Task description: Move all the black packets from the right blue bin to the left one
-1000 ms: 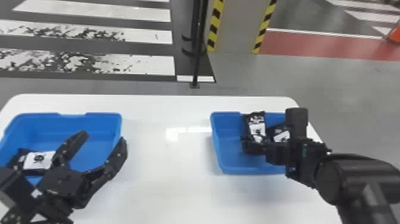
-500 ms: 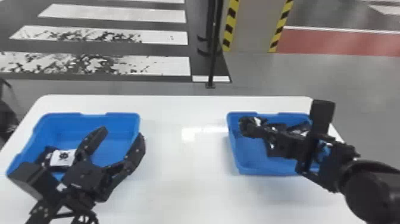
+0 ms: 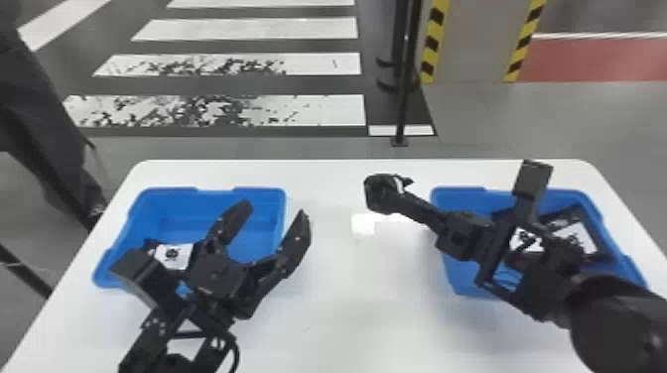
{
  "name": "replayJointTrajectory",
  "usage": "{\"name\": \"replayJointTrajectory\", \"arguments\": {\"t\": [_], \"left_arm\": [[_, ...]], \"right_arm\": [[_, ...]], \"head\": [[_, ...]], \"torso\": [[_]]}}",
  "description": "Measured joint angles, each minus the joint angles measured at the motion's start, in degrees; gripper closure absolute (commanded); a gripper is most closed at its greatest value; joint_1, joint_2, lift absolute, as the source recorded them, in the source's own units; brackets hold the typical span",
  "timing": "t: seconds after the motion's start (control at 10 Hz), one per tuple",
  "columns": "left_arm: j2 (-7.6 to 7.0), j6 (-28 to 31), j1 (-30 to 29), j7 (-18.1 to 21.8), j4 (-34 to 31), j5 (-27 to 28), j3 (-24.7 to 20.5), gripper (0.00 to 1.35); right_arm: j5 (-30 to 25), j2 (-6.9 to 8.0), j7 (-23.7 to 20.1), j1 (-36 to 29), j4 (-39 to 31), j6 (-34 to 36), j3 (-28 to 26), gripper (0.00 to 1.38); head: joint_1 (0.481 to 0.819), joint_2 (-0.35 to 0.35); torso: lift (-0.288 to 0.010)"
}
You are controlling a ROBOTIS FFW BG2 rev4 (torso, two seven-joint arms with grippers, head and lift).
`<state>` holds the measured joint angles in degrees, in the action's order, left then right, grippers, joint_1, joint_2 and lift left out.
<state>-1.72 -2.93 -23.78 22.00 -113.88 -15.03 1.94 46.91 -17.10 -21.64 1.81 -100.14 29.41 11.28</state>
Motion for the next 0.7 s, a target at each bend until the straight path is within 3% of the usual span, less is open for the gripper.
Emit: {"name": "replayJointTrajectory", "arguments": {"t": [0.3, 0.5, 0.7], "left_arm": [[-0.53, 2.9, 1.0, 0.3, -2.4, -2.6, 2.2, 0.17], [-0.84, 8.2, 1.4, 1.1, -4.5, -3.7, 2.8, 0.17], [-1.08, 11.2, 1.7, 1.5, -6.6, -4.9, 2.9, 0.18]], "right_arm": [[3.7, -0.77, 0.6, 2.3, 4.6, -13.3, 10.7, 1.28], [0.1, -1.81, 1.4, 4.6, 6.4, -19.9, 15.9, 1.28], [-6.9, -2.3, 3.5, 4.8, 8.6, -30.8, 18.6, 1.28]], "head": [[0.695, 0.117], [0.695, 0.118], [0.695, 0.102]], "torso": [[-0.14], [-0.14], [-0.14]]}}
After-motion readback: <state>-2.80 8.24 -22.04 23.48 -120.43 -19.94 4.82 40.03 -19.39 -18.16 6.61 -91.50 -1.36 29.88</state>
